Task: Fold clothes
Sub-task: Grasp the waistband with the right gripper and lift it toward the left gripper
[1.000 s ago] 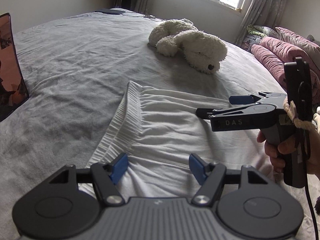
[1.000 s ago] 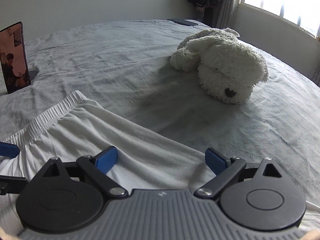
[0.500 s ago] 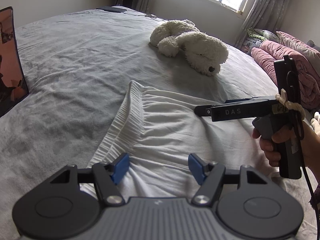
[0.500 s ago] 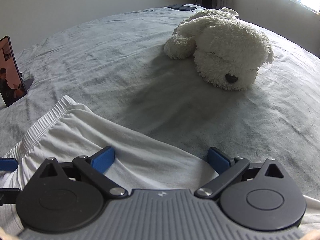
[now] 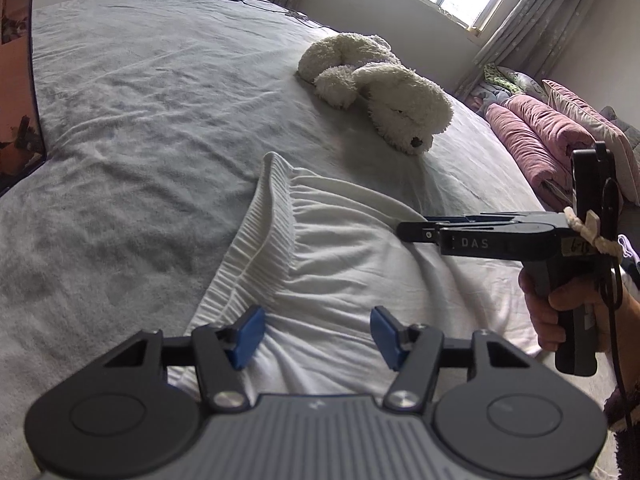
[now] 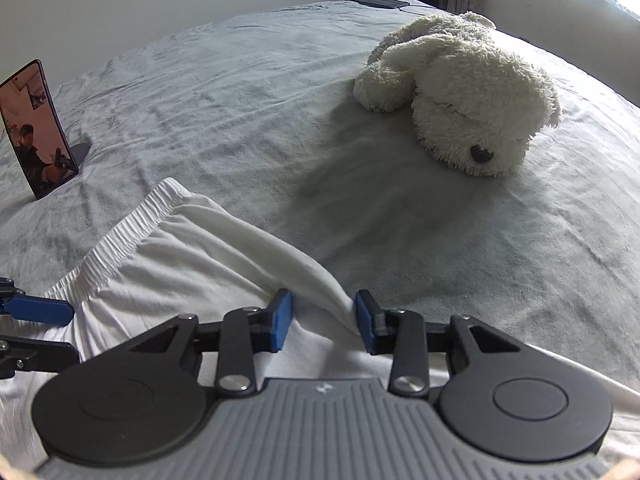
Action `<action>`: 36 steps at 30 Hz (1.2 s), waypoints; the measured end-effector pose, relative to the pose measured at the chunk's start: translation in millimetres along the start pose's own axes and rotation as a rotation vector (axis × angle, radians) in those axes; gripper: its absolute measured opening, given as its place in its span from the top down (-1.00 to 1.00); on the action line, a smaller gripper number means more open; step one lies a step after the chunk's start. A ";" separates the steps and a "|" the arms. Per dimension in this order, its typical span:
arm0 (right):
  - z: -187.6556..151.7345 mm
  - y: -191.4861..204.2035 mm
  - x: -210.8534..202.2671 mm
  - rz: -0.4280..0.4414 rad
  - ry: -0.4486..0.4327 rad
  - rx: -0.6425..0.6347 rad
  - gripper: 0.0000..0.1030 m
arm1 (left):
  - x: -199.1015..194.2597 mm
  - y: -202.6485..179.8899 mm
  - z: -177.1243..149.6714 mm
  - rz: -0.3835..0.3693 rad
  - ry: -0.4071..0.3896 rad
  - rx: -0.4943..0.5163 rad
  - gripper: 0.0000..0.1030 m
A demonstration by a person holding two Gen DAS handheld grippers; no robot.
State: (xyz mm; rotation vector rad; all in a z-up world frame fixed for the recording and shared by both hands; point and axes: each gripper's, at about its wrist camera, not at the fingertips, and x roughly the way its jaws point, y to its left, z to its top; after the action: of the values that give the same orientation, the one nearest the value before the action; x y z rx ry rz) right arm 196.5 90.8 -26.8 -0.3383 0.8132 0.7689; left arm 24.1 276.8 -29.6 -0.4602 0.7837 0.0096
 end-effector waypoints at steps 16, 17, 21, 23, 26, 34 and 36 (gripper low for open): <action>5.1 36.4 -59.7 -0.088 -0.012 0.006 0.91 | 1.0 6.2 0.8 -0.029 0.010 0.009 -0.15; 4.7 40.0 -65.9 -0.086 -0.017 0.007 0.91 | 1.1 6.4 1.0 -0.030 0.011 0.008 -0.15; 1.4 54.2 -88.2 -0.076 -0.032 0.008 0.91 | 1.4 8.0 1.4 -0.037 0.014 0.000 -0.15; -1.6 59.9 -97.6 -0.069 -0.042 0.007 0.91 | 1.5 8.9 1.7 -0.041 0.015 -0.005 -0.15; -9.2 70.2 -112.8 -0.047 -0.052 0.016 0.91 | 1.8 10.0 1.9 -0.046 0.016 -0.009 -0.15; -41.0 97.7 -137.2 0.033 -0.055 0.036 0.91 | 2.3 10.8 2.2 -0.052 0.018 -0.008 -0.15; -51.1 102.9 -137.2 0.054 -0.047 0.052 0.91 | 2.3 10.5 2.0 -0.051 0.019 -0.004 -0.15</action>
State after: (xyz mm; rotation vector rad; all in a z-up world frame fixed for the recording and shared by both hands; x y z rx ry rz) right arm 34.1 67.3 44.8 -0.2517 0.7992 0.8024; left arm 25.2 286.7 -34.1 -0.4847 0.7902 -0.0404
